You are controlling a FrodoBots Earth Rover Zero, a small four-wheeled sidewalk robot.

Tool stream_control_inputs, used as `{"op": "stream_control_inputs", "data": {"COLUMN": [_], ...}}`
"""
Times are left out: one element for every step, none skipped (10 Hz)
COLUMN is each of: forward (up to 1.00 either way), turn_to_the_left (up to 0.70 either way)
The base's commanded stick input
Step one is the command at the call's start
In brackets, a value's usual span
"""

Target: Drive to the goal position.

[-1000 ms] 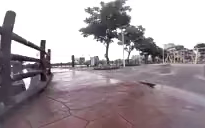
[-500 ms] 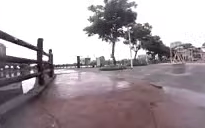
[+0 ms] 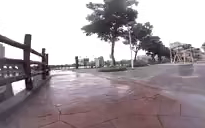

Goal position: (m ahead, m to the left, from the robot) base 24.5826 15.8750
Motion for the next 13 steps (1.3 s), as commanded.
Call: {"op": "stream_control_inputs", "data": {"forward": [1.0, 1.0, 1.0, 1.0, 1.0, 1.0, 1.0, 1.0, 1.0, 1.0, 1.0, 1.0, 1.0], "turn_to_the_left": [0.19, 0.38, 0.39, 0.39, 0.39, 0.39, 0.39, 0.39, 0.39, 0.28, -0.01, -0.01, -0.01]}}
